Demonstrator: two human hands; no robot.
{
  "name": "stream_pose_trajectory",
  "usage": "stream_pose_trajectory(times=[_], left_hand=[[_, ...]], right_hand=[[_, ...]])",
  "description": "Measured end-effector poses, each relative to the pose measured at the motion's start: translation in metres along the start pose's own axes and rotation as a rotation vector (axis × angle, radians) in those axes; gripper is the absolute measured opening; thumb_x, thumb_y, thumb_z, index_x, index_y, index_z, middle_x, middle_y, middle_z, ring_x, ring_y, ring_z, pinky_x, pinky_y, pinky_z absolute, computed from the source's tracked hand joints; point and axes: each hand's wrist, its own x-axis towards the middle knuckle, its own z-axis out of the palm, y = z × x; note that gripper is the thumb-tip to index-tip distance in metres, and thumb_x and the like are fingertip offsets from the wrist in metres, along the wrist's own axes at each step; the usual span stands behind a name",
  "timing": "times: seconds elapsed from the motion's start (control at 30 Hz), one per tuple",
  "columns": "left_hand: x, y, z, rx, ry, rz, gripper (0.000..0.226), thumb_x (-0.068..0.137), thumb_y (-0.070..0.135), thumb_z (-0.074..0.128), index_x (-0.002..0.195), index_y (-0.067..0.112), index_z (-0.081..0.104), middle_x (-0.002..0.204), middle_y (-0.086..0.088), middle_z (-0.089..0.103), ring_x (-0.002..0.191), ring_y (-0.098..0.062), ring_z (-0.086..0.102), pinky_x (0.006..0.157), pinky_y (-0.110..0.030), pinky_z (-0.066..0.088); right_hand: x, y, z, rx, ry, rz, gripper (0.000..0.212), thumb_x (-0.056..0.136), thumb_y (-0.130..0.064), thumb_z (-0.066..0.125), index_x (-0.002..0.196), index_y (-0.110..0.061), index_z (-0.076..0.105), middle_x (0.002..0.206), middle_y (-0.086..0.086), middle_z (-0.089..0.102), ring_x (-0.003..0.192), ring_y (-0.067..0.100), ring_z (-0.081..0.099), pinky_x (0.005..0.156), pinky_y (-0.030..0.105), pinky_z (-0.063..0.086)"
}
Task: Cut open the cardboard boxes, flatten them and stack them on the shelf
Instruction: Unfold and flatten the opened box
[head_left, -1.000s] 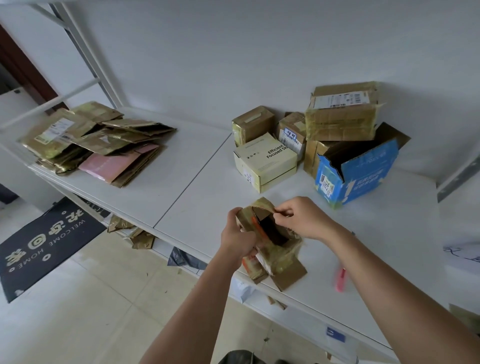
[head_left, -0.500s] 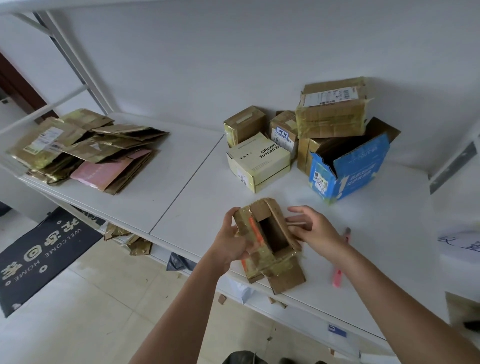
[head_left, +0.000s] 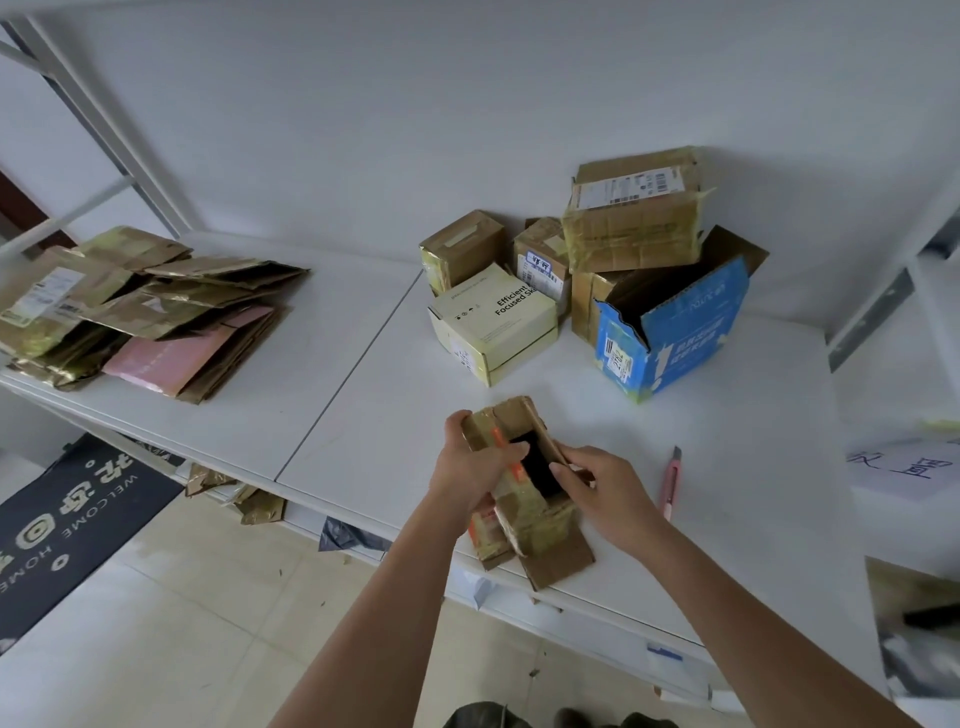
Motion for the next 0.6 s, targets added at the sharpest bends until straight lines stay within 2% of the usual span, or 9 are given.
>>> stream_pose_trajectory(times=[0.03,0.1,0.17,0.23,0.33,0.43,0.47,0.53,0.6], left_hand=[[0.0,0.001,0.005,0.102,0.07,0.019,0.073,0.071,0.04,0.081,0.123,0.042,0.03,0.101,0.004,0.058,0.086,-0.023,0.068,0.067,-0.043,0.062],[0.0,0.0,0.014,0.29,0.186,0.068,0.074,0.07,0.043,0.077,0.123,0.039,0.026,0.09,0.006,0.059,0.076,-0.019,0.065,0.057,-0.034,0.058],[0.002,-0.002,0.017,0.342,0.227,0.09,0.073,0.069,0.038,0.072,0.126,0.036,0.026,0.087,0.004,0.063,0.074,-0.02,0.066,0.059,-0.034,0.057],[0.002,0.0,0.014,0.228,0.159,0.071,0.071,0.072,0.036,0.071,0.129,0.037,0.028,0.092,0.004,0.06,0.08,-0.02,0.065,0.062,-0.036,0.058],[0.0,0.001,-0.007,-0.135,-0.097,0.008,0.058,0.085,0.018,0.06,0.134,0.035,0.036,0.109,-0.009,0.059,0.088,-0.029,0.068,0.062,-0.038,0.06],[-0.003,-0.016,-0.033,-0.354,-0.327,0.025,0.057,0.082,0.006,0.053,0.138,0.02,0.046,0.135,-0.023,0.05,0.121,-0.044,0.054,0.092,-0.058,0.053],[-0.005,-0.025,-0.039,-0.416,-0.348,0.023,0.055,0.085,0.004,0.056,0.138,0.017,0.049,0.137,-0.024,0.05,0.123,-0.044,0.053,0.095,-0.058,0.052],[-0.01,-0.039,-0.044,-0.475,-0.298,0.012,0.051,0.093,-0.001,0.059,0.138,0.02,0.048,0.133,-0.016,0.056,0.114,-0.036,0.061,0.084,-0.049,0.059],[-0.016,-0.045,-0.045,-0.369,-0.148,0.092,0.073,0.089,-0.003,0.066,0.145,0.032,0.034,0.136,0.001,0.051,0.115,-0.027,0.06,0.081,-0.039,0.059]], right_hand=[[-0.001,0.0,0.001,-0.003,0.012,-0.002,0.032,0.1,-0.019,0.055,0.13,-0.014,0.063,0.1,0.009,0.069,0.093,0.018,0.064,0.083,0.029,0.051],[-0.002,0.0,0.002,0.008,0.033,-0.014,0.032,0.1,-0.018,0.055,0.13,-0.013,0.063,0.099,0.01,0.07,0.092,0.018,0.064,0.082,0.028,0.051],[-0.002,0.001,0.004,0.026,0.04,-0.012,0.032,0.1,-0.018,0.054,0.131,-0.013,0.063,0.102,0.011,0.071,0.094,0.019,0.065,0.083,0.03,0.052],[-0.002,0.003,0.004,0.031,0.046,0.003,0.032,0.101,-0.018,0.053,0.131,-0.013,0.063,0.104,0.011,0.071,0.095,0.019,0.064,0.083,0.029,0.052],[-0.002,0.004,0.004,0.047,0.042,0.026,0.033,0.102,-0.02,0.051,0.132,-0.014,0.062,0.108,0.007,0.07,0.098,0.015,0.064,0.081,0.018,0.051],[-0.004,0.004,0.001,0.08,0.029,0.048,0.034,0.102,-0.021,0.051,0.133,-0.013,0.061,0.11,0.0,0.069,0.099,0.005,0.063,0.075,0.004,0.043],[-0.004,0.003,-0.001,0.079,0.018,0.047,0.034,0.102,-0.021,0.051,0.134,-0.012,0.061,0.112,-0.002,0.069,0.1,0.004,0.062,0.076,0.003,0.043],[-0.002,-0.001,-0.006,0.06,-0.014,0.025,0.035,0.102,-0.019,0.052,0.135,-0.013,0.059,0.119,-0.006,0.067,0.107,0.004,0.062,0.08,0.0,0.042],[0.003,-0.011,-0.015,0.019,-0.026,-0.028,0.035,0.1,-0.016,0.054,0.135,-0.012,0.058,0.121,-0.008,0.065,0.112,0.005,0.061,0.084,-0.001,0.04]])
